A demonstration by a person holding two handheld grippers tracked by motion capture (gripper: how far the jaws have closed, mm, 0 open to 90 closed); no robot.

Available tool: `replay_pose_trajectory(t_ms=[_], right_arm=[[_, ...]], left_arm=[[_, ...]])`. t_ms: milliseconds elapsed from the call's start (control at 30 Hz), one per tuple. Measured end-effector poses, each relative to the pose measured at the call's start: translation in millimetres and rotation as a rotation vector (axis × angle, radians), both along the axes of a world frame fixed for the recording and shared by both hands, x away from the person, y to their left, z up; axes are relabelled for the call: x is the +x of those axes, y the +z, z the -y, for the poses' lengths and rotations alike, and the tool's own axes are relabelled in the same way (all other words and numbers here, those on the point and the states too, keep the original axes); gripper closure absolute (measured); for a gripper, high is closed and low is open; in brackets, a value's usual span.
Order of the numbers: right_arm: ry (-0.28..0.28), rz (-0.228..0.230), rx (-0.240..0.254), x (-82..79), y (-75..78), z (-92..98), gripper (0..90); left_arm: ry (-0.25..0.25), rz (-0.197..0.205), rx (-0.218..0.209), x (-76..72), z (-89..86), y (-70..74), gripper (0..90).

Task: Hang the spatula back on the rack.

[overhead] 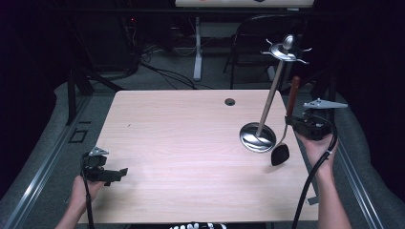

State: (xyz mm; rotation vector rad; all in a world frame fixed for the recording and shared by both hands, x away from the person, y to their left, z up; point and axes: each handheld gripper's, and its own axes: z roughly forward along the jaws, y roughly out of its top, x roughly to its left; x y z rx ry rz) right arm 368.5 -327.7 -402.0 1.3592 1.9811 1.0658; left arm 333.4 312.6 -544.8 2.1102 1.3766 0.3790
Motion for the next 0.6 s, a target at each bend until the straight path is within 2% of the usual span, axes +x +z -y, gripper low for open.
replay_pose_trajectory(t_ms=[200,600], right_arm=[[-0.014,0.019,0.013,0.2,4.7,10.9,84.8],[-0.016,0.066,0.019,2.0,22.9,13.6,84.8]], left_arm=[[0.000,-0.003,0.001,0.2,1.3,-0.8,0.8],[-0.007,-0.012,0.007,0.7,1.8,-1.4,0.8]])
